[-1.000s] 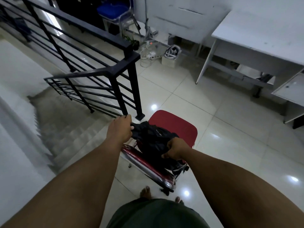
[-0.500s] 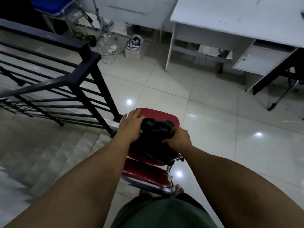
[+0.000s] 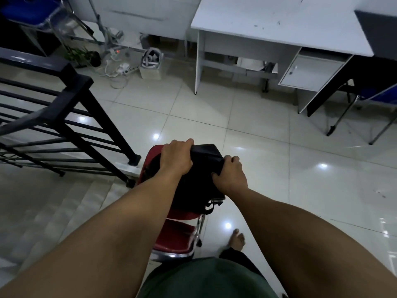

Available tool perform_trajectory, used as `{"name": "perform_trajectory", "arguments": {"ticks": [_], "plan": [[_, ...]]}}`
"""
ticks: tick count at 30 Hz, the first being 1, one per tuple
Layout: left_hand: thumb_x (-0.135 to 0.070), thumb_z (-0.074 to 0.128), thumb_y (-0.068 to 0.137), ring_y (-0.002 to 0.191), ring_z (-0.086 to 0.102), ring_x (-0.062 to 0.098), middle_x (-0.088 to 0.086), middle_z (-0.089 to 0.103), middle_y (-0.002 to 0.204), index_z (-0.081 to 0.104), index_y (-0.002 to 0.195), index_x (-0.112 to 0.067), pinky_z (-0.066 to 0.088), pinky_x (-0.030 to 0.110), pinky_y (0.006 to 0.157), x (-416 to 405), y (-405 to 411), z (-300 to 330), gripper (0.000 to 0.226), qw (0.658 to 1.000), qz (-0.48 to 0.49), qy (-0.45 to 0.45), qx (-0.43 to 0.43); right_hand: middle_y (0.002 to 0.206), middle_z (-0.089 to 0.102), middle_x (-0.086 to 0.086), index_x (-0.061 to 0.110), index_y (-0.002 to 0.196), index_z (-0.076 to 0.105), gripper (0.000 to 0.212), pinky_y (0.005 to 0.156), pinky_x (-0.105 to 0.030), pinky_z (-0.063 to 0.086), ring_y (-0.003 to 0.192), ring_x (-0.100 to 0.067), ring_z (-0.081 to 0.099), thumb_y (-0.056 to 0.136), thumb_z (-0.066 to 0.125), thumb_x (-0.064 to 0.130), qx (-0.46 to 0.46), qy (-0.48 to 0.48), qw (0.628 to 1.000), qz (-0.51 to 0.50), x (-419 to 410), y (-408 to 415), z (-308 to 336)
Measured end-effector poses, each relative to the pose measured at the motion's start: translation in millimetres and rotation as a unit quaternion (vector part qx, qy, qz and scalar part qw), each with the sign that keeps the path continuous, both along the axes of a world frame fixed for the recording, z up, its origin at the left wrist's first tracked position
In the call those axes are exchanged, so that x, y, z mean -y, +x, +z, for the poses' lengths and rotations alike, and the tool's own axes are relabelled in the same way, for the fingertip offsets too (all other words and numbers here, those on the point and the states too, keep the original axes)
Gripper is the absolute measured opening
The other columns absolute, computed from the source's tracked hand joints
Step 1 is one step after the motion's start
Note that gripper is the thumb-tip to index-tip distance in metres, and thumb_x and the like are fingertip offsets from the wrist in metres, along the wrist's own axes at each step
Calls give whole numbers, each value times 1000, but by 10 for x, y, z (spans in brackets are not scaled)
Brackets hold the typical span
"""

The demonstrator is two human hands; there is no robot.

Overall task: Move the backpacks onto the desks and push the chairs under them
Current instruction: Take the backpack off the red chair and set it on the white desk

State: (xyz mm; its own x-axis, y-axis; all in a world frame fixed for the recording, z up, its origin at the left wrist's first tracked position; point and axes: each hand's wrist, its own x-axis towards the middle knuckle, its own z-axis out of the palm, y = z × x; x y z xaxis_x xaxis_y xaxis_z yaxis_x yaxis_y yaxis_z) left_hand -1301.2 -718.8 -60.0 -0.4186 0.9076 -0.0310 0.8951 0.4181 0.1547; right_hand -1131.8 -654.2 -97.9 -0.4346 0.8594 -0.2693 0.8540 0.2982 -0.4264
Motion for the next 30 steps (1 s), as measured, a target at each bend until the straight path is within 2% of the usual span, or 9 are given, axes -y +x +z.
{"name": "perform_trajectory", "arguments": {"ticks": [3, 7, 11, 13, 16, 21, 25, 27, 30], "plan": [[-11, 58, 73, 67, 44, 23, -6, 44, 66, 53, 95, -21, 30, 32, 61, -308, 254, 84, 24, 998, 54, 7, 8, 119, 38, -7, 13, 127, 39, 61, 71, -35, 47, 102, -30, 56, 78, 65, 38, -37, -11, 999, 15, -262, 157, 65], [-11, 56, 68, 65, 47, 26, 2, 57, 74, 54, 90, -18, 32, 30, 58, -723, 571, 202, 23, 989, 139, 29, 44, 133, 32, -3, 28, 146, 20, 94, 83, -40, 55, 107, -29, 59, 69, 65, 54, -133, -60, 989, 37, -621, 351, 183], [-13, 57, 68, 77, 57, 30, 7, 65, 89, 55, 93, -16, 36, 32, 63, -1115, 882, 284, 25, 969, 214, 68, 99, 151, 20, 0, 30, 153, 6, 117, 95, -48, 50, 128, -28, 48, 62, 61, 79, -142, -59, 981, 114, -906, 444, 281], [-16, 58, 71, 88, 62, 31, 8, 66, 95, 58, 101, -14, 38, 31, 65, -1328, 1044, 330, 30, 953, 256, 93, 136, 155, 16, -1, 28, 154, 3, 120, 96, -47, 50, 130, -28, 47, 63, 58, 81, -144, -64, 977, 143, -1047, 517, 298], [-19, 62, 72, 88, 62, 28, 8, 65, 94, 61, 100, -11, 40, 29, 65, -1587, 1151, 414, 29, 921, 315, 123, 194, 155, 19, 0, 28, 154, 5, 115, 96, -45, 49, 132, -25, 46, 66, 56, 81, -146, -47, 980, 130, -1244, 684, 318], [-16, 65, 74, 62, 47, 16, -4, 52, 72, 49, 74, -14, 36, 21, 52, -2041, 1491, 565, 17, 872, 360, 160, 289, 151, 29, 1, 25, 152, 16, 98, 96, -43, 48, 130, -22, 44, 72, 52, 68, -154, 9, 979, 135, -1617, 978, 458], [-19, 69, 76, 74, 60, 22, 3, 66, 86, 56, 85, -15, 44, 26, 63, -2521, 1858, 733, 17, 833, 380, 188, 356, 146, 36, -3, 18, 150, 20, 92, 100, -39, 46, 129, -20, 43, 78, 61, 56, -152, 43, 980, 123, -1910, 1135, 570], [-19, 69, 74, 80, 63, 24, 4, 67, 91, 60, 90, -15, 46, 27, 68, -2720, 1962, 788, 19, 826, 373, 193, 376, 142, 44, -8, 14, 148, 25, 76, 99, -40, 47, 126, -24, 47, 87, 61, 40, -143, 60, 985, 74, -2140, 1172, 611], [-25, 69, 73, 80, 65, 25, 4, 68, 88, 65, 89, -14, 48, 26, 67, -2964, 2006, 799, 20, 825, 356, 208, 387, 110, 64, -8, 14, 124, 49, 36, 77, -39, 52, 97, -27, 62, 89, 55, 24, -147, 75, 986, 28, -2481, 1158, 743]]}}
